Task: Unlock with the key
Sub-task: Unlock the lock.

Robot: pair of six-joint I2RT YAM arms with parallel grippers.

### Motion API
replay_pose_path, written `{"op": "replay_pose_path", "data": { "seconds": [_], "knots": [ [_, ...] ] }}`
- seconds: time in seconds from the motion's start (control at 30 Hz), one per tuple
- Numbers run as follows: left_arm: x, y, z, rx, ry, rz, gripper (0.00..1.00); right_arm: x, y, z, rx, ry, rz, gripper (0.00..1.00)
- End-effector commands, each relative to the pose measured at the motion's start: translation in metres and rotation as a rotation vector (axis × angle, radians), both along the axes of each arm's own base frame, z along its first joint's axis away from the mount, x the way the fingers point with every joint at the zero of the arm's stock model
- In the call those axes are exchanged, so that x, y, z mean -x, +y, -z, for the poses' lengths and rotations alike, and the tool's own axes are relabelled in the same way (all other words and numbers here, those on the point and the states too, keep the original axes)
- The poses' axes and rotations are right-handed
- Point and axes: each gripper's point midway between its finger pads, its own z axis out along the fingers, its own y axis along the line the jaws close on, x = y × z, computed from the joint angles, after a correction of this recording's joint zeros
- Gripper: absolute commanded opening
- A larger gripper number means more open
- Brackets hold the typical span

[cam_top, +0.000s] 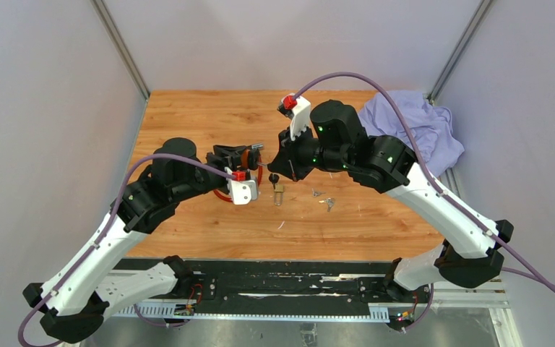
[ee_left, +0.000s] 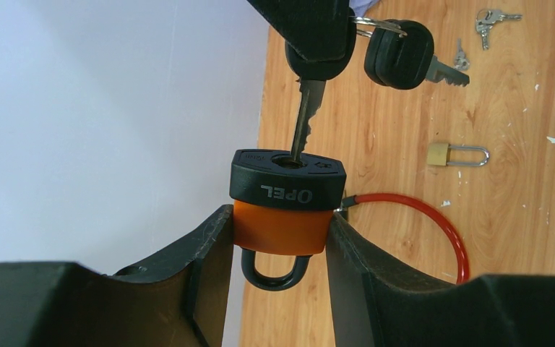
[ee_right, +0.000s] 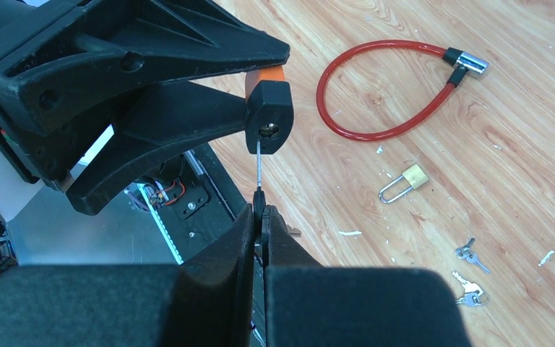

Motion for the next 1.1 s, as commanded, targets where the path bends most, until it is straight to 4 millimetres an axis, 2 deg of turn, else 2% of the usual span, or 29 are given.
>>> {"op": "replay_pose_path", "data": {
  "seconds": [0.0,0.63,1.07],
  "knots": [
    [0.006,-0.003,-0.031,0.073,-0.073,0.026,0.00,-0.001,0.003,-0.019,-0.046,-0.039,0.011,0.01],
    [0.011,-0.003,-0.033,0.071,-0.083,0.045,0.00,-0.005,0.009,-0.008,-0.028,-0.025,0.021,0.00],
    [0.011,-0.005,-0.030,0.065,-0.080,0.049,0.00,-0.007,0.014,-0.009,-0.049,-0.020,0.026,0.01]
  ]
}}
